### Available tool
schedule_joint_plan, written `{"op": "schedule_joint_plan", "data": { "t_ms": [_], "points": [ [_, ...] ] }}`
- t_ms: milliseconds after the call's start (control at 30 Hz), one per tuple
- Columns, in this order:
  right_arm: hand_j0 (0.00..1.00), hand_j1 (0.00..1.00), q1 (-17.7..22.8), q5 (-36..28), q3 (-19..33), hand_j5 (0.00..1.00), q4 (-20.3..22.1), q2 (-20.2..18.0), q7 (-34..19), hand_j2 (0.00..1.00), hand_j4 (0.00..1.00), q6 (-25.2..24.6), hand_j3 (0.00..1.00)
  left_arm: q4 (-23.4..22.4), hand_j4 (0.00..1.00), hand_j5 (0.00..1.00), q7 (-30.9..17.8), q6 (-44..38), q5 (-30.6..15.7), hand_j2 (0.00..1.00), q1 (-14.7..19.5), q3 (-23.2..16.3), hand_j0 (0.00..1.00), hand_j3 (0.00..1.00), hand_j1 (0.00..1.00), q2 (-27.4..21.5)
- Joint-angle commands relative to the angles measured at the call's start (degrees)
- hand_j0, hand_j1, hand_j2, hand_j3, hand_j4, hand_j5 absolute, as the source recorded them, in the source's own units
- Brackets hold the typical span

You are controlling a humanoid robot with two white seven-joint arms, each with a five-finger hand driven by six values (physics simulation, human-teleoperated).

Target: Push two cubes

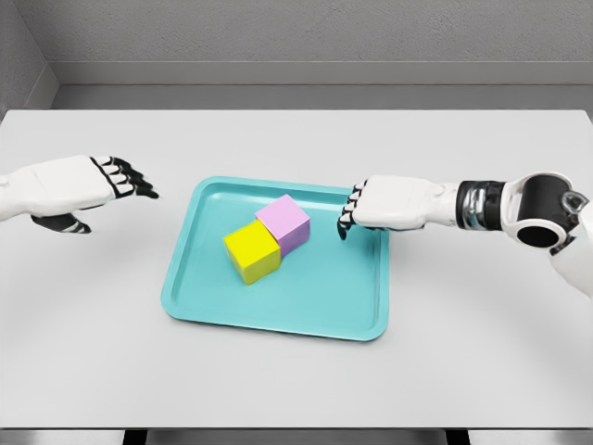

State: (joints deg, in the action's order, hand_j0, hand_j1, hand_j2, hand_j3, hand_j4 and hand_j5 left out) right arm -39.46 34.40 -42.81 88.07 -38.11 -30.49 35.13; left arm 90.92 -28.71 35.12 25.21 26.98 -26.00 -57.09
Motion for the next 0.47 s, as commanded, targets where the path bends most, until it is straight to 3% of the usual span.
{"op": "schedule_joint_plan", "data": {
  "t_ms": [0, 67, 100, 133, 167, 267, 433],
  "points": [
    [0.58, 0.58, 0.0, -0.6, 0.7, 0.58, 0.2, -0.4, 0.1, 0.58, 0.58, -0.1, 0.58, -1.8, 1.0, 1.0, 0.2, -0.1, -1.8, 1.0, -0.1, 0.4, 1.0, 1.0, 1.0, -0.9],
    [0.63, 0.63, 0.1, -2.8, 4.1, 0.63, 0.4, -2.9, 0.3, 0.63, 0.63, -0.1, 0.63, -2.1, 1.0, 1.0, 0.2, -0.1, -1.9, 1.0, 0.0, 0.4, 1.0, 1.0, 1.0, -1.5],
    [0.76, 0.76, 0.4, -5.0, 7.3, 0.76, 3.1, -5.5, 0.4, 0.76, 0.76, -0.1, 0.76, -2.2, 1.0, 1.0, 0.1, -0.1, -1.9, 1.0, -0.1, 0.4, 1.0, 1.0, 1.0, -2.7],
    [0.95, 0.95, 1.1, -7.8, 11.1, 0.95, 5.9, -8.1, 0.5, 0.95, 0.95, -0.1, 0.95, -2.9, 1.0, 1.0, 0.1, -0.1, -1.9, 1.0, -0.1, 0.4, 1.0, 1.0, 1.0, -3.0],
    [1.0, 1.0, 1.9, -10.7, 13.6, 1.0, 6.5, -10.0, 0.5, 1.0, 1.0, -0.1, 1.0, -3.6, 1.0, 1.0, 0.2, -0.1, -1.9, 1.0, -0.1, 0.4, 1.0, 1.0, 1.0, -3.1],
    [1.0, 1.0, 5.6, -15.5, 17.1, 1.0, 6.0, -13.9, 0.7, 1.0, 1.0, -0.1, 1.0, -4.3, 1.0, 1.0, 0.1, -0.1, -1.9, 1.0, -0.3, 0.4, 1.0, 1.0, 1.0, -3.8],
    [1.0, 1.0, 13.1, -16.3, 22.2, 1.0, 4.5, -17.5, 0.9, 1.0, 1.0, -0.1, 1.0, -5.3, 1.0, 1.0, 0.0, -0.1, -1.9, 1.0, -0.4, 1.5, 1.0, 1.0, 1.0, -4.3]
  ]
}}
